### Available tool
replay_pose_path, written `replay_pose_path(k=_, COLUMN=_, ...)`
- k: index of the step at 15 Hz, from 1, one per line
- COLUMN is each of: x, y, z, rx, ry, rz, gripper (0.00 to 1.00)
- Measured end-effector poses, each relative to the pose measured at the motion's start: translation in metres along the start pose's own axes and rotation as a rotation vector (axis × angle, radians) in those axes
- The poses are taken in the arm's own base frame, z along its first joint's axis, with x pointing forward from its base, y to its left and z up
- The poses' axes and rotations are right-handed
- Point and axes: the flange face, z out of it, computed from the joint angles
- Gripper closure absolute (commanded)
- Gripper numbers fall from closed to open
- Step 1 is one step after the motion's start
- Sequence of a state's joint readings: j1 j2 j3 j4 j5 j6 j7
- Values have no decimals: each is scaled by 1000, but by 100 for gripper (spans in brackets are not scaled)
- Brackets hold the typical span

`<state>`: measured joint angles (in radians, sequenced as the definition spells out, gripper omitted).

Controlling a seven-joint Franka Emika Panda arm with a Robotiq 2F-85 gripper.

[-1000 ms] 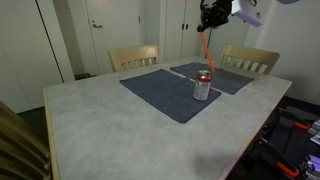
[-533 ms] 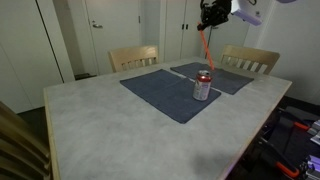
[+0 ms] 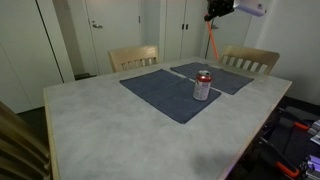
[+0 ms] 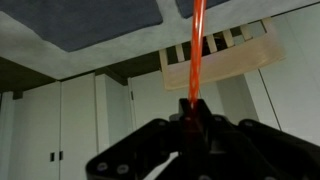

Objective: Put the straw in the soda can

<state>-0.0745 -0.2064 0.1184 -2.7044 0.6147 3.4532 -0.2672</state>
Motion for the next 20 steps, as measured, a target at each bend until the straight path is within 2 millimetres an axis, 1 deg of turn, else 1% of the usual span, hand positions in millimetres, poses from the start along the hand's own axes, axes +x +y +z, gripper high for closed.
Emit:
replay_pose_path(k=2, x=-1, y=-5, z=-1, rx=-1, ry=2, rz=-3, gripper=98)
replay_pose_path(k=4, x=-8, y=-15, z=-1, rx=7, ry=-9, rz=-7, gripper=98)
replay_pose_path(k=7, x=-30, y=-27, z=0, rx=14, ry=-50, rz=1, gripper=98)
replay_pose_path(k=10, x=-46, y=-27, z=-1, rx=0, ry=-76, rz=27, gripper=98)
replay_pose_path(k=12, x=-47, y=-25, z=-3, rx=-16, ry=-70, rz=43, gripper=98)
replay_pose_path(k=16, x=-35, y=-20, z=-14, rx=-49, ry=-20, rz=77, gripper=98)
replay_pose_path(k=18, x=-34, y=-25, z=-18, rx=-55, ry=-3, rz=83, gripper=98)
replay_pose_path(k=20, x=-38, y=-34, z=-20, rx=-57, ry=1, rz=84, gripper=98)
